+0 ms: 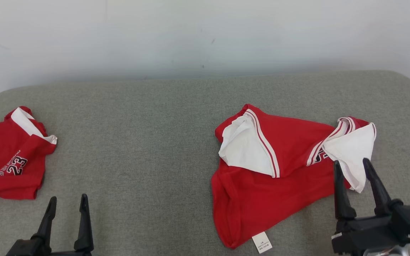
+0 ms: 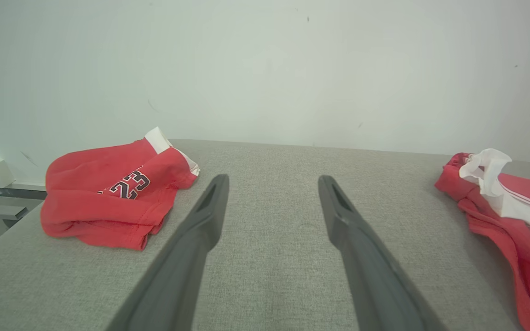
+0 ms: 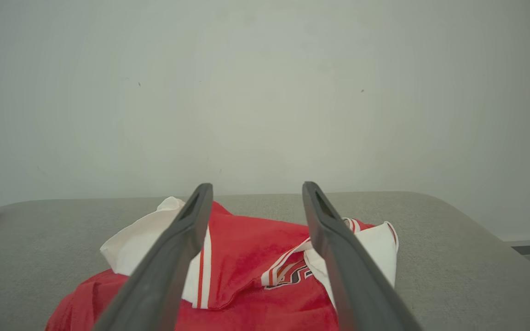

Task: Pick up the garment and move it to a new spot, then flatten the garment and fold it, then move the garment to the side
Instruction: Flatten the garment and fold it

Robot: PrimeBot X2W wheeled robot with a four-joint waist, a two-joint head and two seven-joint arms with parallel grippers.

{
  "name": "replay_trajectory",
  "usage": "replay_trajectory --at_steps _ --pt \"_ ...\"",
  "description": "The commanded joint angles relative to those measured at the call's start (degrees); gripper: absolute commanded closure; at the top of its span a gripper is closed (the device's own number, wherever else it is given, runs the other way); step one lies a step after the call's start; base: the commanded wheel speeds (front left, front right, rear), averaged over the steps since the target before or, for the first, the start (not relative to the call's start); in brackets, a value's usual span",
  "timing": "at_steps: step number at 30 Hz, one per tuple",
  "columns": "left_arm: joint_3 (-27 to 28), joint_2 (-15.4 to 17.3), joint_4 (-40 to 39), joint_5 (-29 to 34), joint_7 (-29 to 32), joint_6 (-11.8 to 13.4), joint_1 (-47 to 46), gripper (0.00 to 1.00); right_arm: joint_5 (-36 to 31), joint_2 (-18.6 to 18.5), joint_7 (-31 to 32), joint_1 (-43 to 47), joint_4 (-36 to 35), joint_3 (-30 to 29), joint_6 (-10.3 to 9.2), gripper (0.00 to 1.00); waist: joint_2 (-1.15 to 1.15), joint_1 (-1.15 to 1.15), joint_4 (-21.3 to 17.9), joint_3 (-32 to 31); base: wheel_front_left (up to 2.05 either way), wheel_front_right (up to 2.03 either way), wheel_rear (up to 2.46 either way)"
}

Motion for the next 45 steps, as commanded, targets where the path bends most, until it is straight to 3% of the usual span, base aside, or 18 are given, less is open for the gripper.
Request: replay_trajectory --at_steps 1,11,15,20,28,33,36,45 --pt "0.31 0.01 -0.23 0.33 -0.05 0.02 0.34 0.0 0.02 0.71 -0.25 1.56 -1.13 -0.01 -0.15 0.0 0.0 0.0 -0.04 0.08 0.0 0.0 0.0" --pt "1.15 0.01 -0.05 0.58 -0.05 -0.09 0.38 0.0 0.42 3.05 -0.16 5.89 -3.38 1.09 -0.15 0.0 0.0 0.0 -0.32 -0.22 0.0 0.0 0.0" --pt "-1.32 -0.02 0.18 1.33 -0.05 -0.31 0.02 0.0 0.42 3.31 -0.15 5.53 -3.44 1.08 -0.15 0.0 0.0 0.0 -0.84 0.02 0.0 0.0 0.0" --pt "-9.16 0.22 1.78 2.21 -0.05 -0.47 -1.67 0.0 0.32 3.4 -0.16 4.54 -3.38 0.78 -0.15 0.0 0.0 0.0 -1.83 0.67 0.0 0.0 0.0" --pt "-28.04 2.64 6.02 0.11 -0.04 -0.5 -5.21 0.0 0.41 3.52 -0.15 3.37 -3.16 0.99 -0.15 0.0 0.0 0.0 -5.0 2.23 0.0 0.0 0.0" --pt "-36.95 3.8 10.13 -1.65 -0.05 -0.5 -7.21 0.0 0.65 3.69 -0.15 3.06 -3.04 0.68 -0.15 0.0 0.0 0.0 -7.23 3.28 0.0 0.0 0.0" --pt "-40.03 4.22 12.62 -2.98 -0.04 -0.5 -8.28 0.0 0.79 3.78 -0.15 2.83 -3.11 0.53 -0.15 0.0 0.0 0.0 -8.44 3.95 0.0 0.0 0.0" --pt "-42.39 3.95 19.29 -4.8 -0.05 -0.5 -11.36 0.0 0.79 3.93 -0.15 1.95 -3.27 0.58 -0.15 0.0 0.0 0.0 -10.75 5.8 0.0 0.0 0.0"
